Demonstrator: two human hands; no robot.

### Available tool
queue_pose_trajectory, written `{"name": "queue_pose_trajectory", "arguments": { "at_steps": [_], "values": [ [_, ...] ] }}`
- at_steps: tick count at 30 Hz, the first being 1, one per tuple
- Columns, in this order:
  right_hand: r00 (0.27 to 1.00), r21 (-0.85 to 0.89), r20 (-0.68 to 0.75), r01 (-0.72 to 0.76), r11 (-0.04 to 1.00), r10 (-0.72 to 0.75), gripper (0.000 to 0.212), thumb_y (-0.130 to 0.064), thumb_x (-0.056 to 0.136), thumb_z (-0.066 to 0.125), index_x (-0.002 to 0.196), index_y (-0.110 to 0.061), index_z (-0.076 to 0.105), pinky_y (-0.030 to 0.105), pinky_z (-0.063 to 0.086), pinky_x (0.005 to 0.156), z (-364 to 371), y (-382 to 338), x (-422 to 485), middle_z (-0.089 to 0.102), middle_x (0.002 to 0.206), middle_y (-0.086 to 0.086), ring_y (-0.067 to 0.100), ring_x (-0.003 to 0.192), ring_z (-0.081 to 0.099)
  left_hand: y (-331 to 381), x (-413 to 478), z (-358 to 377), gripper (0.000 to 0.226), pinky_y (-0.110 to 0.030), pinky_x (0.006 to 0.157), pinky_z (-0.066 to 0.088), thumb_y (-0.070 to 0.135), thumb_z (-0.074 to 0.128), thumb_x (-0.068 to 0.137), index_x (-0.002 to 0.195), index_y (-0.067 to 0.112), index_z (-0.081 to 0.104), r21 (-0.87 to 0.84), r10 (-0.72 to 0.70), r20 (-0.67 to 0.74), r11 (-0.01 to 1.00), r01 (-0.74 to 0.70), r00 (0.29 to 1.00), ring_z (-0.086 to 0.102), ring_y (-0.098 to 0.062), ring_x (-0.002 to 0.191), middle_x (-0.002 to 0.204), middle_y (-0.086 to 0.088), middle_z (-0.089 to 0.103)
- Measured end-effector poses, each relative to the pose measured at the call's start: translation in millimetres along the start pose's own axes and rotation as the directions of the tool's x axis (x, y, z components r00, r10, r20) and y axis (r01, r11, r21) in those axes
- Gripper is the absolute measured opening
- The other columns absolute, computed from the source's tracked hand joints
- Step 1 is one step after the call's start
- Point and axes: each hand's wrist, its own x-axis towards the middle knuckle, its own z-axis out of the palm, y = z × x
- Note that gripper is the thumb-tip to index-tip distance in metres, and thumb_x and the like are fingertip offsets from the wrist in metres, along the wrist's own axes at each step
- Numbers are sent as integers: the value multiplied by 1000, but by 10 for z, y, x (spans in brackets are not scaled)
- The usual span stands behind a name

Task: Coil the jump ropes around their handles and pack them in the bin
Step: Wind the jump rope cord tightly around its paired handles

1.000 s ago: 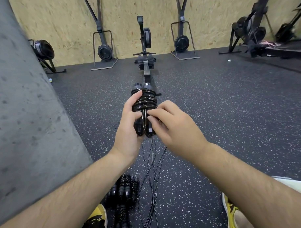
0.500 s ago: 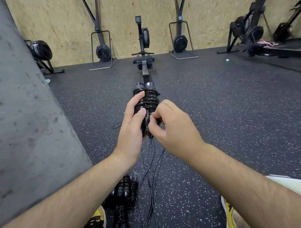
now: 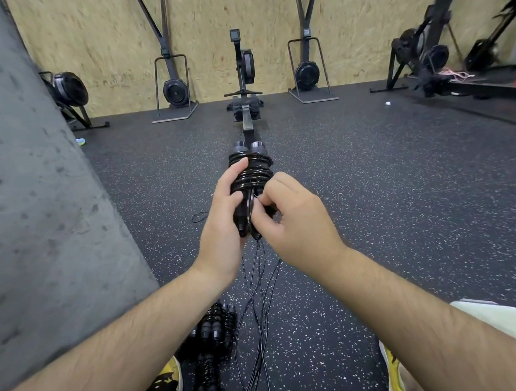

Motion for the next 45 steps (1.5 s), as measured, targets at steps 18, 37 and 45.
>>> {"name": "queue_pose_trajectory", "arguments": {
  "at_steps": [18, 37, 45],
  "values": [
    [989, 127, 110, -110, 986, 97, 23, -18, 93, 66, 76, -12, 51, 25, 35, 61, -69, 101, 47, 43, 76, -9, 2, 63, 40, -20, 15, 45, 43, -50, 105, 45, 23, 35, 98, 128, 39, 61, 84, 46, -33, 995, -44, 998, 58, -26, 127, 136, -3, 63],
    [987, 86, 30, -158, 984, 156, 28, -21, 90, 65, 73, -14, 44, 28, 35, 58, -40, 32, 50, 40, 70, -9, 11, 62, 37, -42, -29, 80, 29, -23, 64, 48, 14, 38, 108, 107, 42, 46, 162, 95, -38, 983, -87, 995, 57, -7, 71, 78, 10, 65],
    [983, 62, -38, -175, 983, 178, 31, -17, 89, 65, 69, -16, 41, 29, 34, 58, -13, 60, 57, 40, 68, -8, 11, 63, 37, -117, -38, 96, 30, -33, 77, 46, 16, 39, 108, 108, 44, 48, 166, 74, -49, 984, -65, 996, 58, -9, 80, 94, 0, 63]
  ]
}}
